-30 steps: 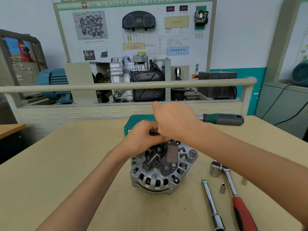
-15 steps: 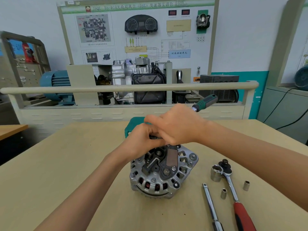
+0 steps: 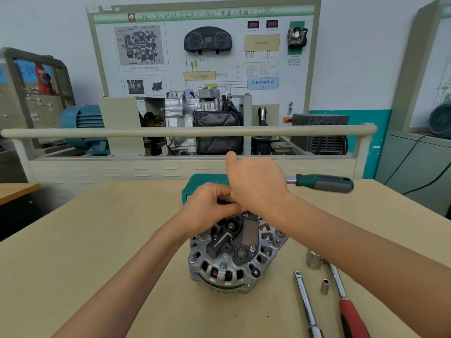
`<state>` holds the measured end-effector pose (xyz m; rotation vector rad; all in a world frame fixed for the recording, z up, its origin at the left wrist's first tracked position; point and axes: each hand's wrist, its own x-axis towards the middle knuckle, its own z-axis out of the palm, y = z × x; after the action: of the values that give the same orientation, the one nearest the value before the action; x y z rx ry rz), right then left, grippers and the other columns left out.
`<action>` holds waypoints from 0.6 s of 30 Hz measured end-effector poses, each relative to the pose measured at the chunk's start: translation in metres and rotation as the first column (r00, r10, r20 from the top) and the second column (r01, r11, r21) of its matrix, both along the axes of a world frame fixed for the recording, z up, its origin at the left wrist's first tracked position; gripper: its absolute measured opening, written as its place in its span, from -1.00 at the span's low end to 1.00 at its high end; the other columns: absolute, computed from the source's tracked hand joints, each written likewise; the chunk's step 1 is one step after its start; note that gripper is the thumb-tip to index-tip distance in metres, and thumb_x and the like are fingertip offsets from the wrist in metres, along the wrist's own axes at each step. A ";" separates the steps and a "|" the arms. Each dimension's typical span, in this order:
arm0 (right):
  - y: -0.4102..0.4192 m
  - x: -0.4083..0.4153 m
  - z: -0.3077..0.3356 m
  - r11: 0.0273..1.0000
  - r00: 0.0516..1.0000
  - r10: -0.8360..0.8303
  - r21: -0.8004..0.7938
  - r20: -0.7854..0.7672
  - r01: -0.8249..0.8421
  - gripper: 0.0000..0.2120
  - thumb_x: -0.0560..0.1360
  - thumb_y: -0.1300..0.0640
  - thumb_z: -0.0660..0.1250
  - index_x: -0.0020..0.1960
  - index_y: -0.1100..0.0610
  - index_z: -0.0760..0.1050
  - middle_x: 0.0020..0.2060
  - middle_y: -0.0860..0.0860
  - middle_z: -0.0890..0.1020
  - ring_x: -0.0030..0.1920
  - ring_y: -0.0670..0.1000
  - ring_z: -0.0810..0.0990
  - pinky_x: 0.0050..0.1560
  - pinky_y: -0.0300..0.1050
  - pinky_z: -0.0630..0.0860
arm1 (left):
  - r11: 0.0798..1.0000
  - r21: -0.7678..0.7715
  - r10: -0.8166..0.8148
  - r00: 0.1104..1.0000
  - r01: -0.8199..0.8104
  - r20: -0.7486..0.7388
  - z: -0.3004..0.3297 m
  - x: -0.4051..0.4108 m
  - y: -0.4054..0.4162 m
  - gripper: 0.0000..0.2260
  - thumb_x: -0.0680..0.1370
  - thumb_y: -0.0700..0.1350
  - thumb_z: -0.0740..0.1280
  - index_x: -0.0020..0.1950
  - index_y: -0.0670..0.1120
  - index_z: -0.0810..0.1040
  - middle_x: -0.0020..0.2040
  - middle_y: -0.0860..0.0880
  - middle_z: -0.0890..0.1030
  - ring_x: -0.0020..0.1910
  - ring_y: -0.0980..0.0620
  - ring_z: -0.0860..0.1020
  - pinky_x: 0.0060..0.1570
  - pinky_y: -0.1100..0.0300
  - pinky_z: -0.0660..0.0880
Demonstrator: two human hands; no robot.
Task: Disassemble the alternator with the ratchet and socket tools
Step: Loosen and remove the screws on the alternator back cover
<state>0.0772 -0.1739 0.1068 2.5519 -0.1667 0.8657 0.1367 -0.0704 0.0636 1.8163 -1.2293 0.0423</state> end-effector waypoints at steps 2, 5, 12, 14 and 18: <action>-0.005 -0.001 0.004 0.993 0.995 0.084 -0.083 -0.051 -0.088 -0.63 0.44 0.17 0.26 0.22 0.19 0.29 -0.44 0.00 0.37 -0.53 0.00 0.17 -0.53 -0.17 0.01 | 1.000 0.005 -0.027 0.999 0.027 -0.035 0.001 -0.001 0.000 -0.90 0.47 -0.25 0.40 -0.11 -0.07 0.67 -0.25 0.16 0.67 -0.24 0.28 0.58 -0.19 0.43 0.42; -0.013 0.000 0.009 0.948 0.960 0.227 -0.188 -0.167 -0.257 -0.64 0.46 0.15 0.21 0.24 0.14 0.29 -0.51 -0.02 0.23 -0.53 0.02 0.15 -0.51 -0.15 0.02 | 0.999 -0.008 -0.043 0.996 0.042 -0.079 0.002 -0.002 0.000 -0.89 0.47 -0.25 0.41 -0.15 -0.04 0.65 -0.30 0.24 0.64 -0.27 0.35 0.55 -0.21 0.52 0.37; -0.022 -0.002 0.013 0.867 0.903 0.338 -0.286 -0.266 -0.409 -0.63 0.49 0.12 0.12 0.30 0.06 0.28 -0.35 0.00 0.50 -0.42 0.10 0.37 -0.49 -0.16 0.07 | 0.998 0.007 -0.061 0.989 0.062 -0.138 0.004 -0.003 0.000 -0.77 0.46 -0.31 0.39 -0.23 0.03 0.61 -0.31 0.21 0.64 -0.24 0.32 0.56 -0.16 0.47 0.39; -0.019 -0.002 0.013 0.878 0.907 0.334 -0.264 -0.258 -0.398 -0.62 0.49 0.14 0.12 0.31 0.06 0.27 -0.41 -0.02 0.41 -0.45 0.09 0.34 -0.50 -0.16 0.07 | 0.999 -0.012 -0.052 0.989 0.051 -0.138 0.004 -0.004 0.000 -0.77 0.45 -0.32 0.40 -0.27 0.00 0.60 -0.37 0.21 0.63 -0.31 0.34 0.54 -0.22 0.49 0.38; -0.009 -0.003 0.008 0.955 0.965 0.232 -0.158 -0.119 -0.249 -0.63 0.49 0.15 0.14 0.29 0.15 0.28 -0.33 0.03 0.53 -0.42 0.08 0.39 -0.50 -0.14 0.03 | 0.999 -0.035 -0.015 0.995 0.012 -0.099 0.004 -0.007 -0.001 -0.61 0.43 -0.33 0.42 -0.46 0.11 0.57 -0.51 0.22 0.56 -0.47 0.36 0.48 -0.37 0.54 0.33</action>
<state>0.0738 -0.1831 0.1144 2.4766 0.2456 0.7986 0.1301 -0.0710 0.0676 1.7588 -1.1641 -0.0340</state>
